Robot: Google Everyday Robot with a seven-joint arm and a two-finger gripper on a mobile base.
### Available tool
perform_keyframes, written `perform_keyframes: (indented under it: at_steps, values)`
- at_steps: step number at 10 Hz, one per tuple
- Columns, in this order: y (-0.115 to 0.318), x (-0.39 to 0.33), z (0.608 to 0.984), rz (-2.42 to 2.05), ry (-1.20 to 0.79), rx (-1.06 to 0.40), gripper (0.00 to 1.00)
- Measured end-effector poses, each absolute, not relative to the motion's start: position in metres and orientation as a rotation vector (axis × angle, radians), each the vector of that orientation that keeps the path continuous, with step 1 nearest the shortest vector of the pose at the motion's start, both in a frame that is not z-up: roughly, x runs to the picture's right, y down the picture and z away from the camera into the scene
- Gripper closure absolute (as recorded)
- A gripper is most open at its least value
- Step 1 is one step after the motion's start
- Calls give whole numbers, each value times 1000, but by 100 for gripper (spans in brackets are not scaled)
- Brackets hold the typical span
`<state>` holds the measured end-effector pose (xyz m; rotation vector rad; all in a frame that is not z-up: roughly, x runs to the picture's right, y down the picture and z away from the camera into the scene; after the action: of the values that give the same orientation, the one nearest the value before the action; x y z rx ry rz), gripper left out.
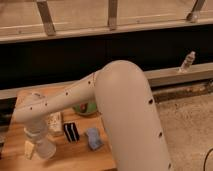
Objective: Place the ceramic cup over the eraser
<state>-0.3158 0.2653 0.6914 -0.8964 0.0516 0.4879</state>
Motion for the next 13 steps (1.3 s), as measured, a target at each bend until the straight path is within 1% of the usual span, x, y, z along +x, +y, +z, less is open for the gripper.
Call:
perform_keyframes:
  at_steps: [3, 5, 6, 8, 9, 11, 13]
  values:
    - [268, -316, 694, 477, 43, -904, 49]
    - [268, -316, 694, 472, 42, -905, 69]
    - [268, -316, 694, 469, 42, -902, 81]
    - [266, -317, 692, 464, 34, -892, 97]
    - [254, -317, 682, 469, 14, -866, 100]
    - [229, -319, 663, 459, -7, -819, 100]
    - [193, -322, 639, 438, -23, -755, 100]
